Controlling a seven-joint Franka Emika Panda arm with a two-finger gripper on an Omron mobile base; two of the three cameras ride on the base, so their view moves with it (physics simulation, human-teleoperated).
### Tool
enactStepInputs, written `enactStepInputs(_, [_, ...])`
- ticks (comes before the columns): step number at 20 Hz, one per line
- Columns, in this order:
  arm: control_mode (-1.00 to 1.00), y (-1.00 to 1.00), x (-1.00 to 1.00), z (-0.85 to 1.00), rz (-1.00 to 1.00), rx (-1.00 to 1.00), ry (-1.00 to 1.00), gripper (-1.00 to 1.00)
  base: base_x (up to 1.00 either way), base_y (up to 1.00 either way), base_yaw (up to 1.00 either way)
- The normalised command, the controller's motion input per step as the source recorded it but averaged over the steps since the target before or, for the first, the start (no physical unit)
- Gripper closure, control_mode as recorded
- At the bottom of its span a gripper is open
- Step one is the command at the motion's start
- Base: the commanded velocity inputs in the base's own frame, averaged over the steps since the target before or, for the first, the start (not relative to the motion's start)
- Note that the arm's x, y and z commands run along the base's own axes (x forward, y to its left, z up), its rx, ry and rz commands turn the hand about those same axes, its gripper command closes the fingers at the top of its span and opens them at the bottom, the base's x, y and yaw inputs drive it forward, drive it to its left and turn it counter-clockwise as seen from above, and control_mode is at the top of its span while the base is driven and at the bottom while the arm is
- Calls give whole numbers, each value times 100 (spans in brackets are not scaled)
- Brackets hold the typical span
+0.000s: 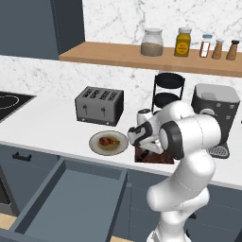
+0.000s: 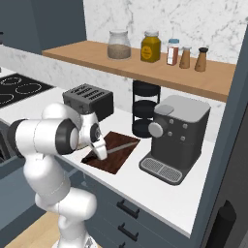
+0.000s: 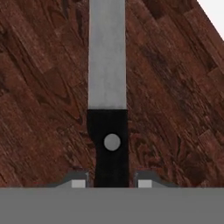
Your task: Pick up the knife from the drawer and place it on the cutting board. Then place the meat from the plate to the cutting board.
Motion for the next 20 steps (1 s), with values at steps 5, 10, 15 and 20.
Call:
enactStepInputs(5, [-100,-1,0,4,0,1,-19,-100,0,0,0])
enactStepInputs(10, [-100,5,-28,80,4,0,-28,-100,0,0,0])
enactStepInputs(15, [-100,39,-16,81,14,-6,-22,-100,0,0,0])
enactStepInputs(20, [-100,53,2,44,27,-8,-10,-100,0,0,0])
